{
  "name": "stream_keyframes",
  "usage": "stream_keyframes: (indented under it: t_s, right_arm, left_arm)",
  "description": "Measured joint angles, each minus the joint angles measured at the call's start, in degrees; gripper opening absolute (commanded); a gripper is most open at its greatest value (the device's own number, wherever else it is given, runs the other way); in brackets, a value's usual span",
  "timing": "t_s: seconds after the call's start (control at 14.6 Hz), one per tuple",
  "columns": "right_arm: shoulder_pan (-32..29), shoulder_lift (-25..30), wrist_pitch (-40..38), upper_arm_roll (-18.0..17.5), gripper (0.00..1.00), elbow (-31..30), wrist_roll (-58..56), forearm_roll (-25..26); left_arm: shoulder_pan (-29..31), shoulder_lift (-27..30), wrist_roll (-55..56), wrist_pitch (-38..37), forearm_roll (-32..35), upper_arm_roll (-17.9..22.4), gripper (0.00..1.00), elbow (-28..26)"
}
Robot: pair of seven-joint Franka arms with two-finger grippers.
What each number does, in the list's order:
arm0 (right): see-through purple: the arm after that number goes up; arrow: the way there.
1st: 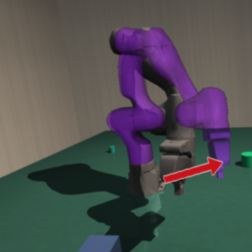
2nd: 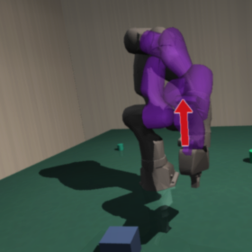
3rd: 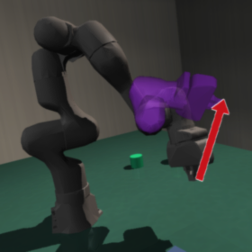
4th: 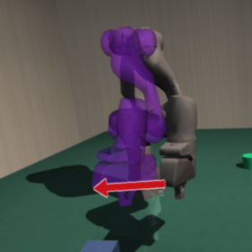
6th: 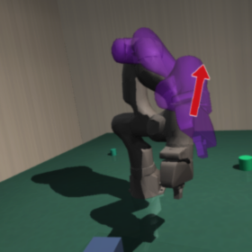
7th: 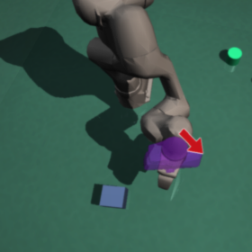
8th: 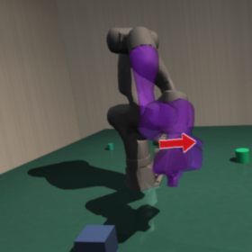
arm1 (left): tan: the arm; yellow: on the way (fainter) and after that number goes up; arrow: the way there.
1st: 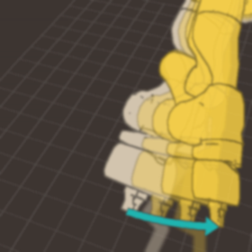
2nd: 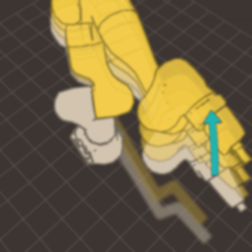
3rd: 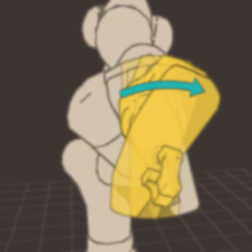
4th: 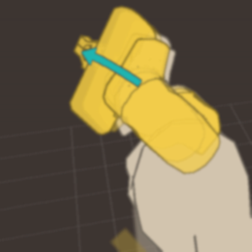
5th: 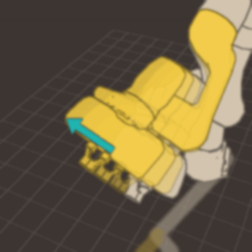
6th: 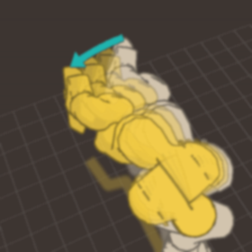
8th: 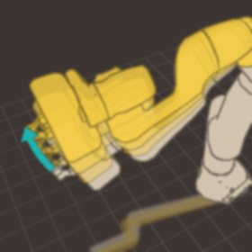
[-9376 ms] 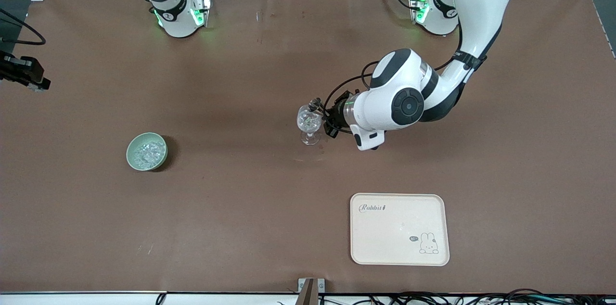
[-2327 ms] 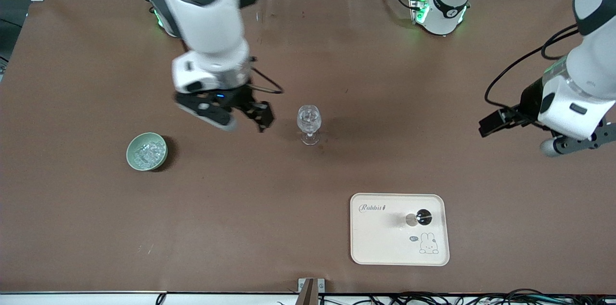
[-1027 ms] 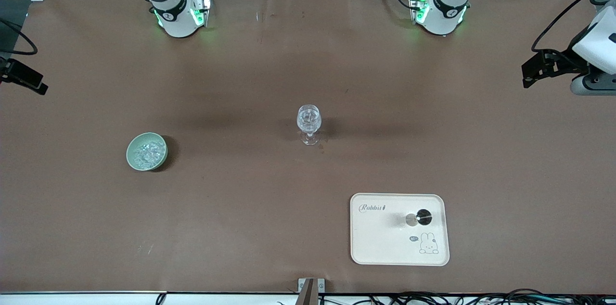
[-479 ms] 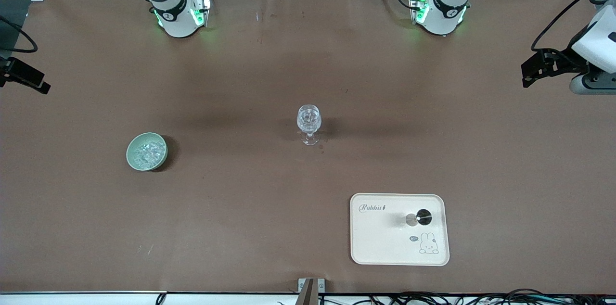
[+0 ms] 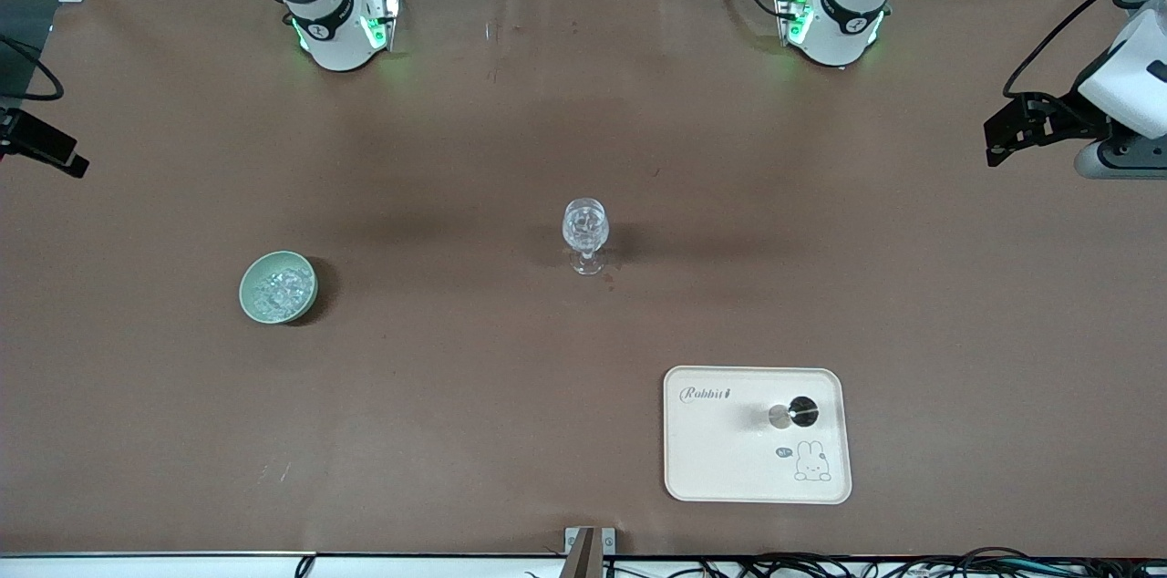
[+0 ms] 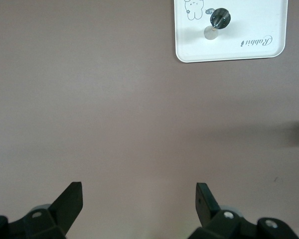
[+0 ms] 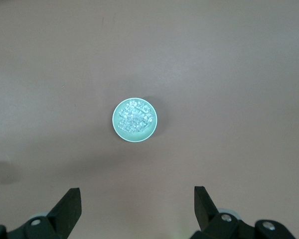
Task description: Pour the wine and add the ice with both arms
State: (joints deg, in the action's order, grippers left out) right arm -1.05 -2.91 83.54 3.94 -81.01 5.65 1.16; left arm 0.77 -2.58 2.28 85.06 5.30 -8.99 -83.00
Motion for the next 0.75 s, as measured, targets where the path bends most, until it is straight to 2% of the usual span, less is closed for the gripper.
stream_keyframes:
  t_s: [0.34,0.75]
  right_arm:
    - [0.0,0.0,0.0,0.0,1.00,0.0,-0.3,0.0]
    - [0.0,0.0,0.0,0.0,1.00,0.0,-0.8,0.0]
  left_arm:
    - [0.0,0.0,2.8,0.0,-3.9,0.0,1.00,0.0]
    - [0.0,0.3,9.9,-0.4,-4.4,0.0,1.00,0.0]
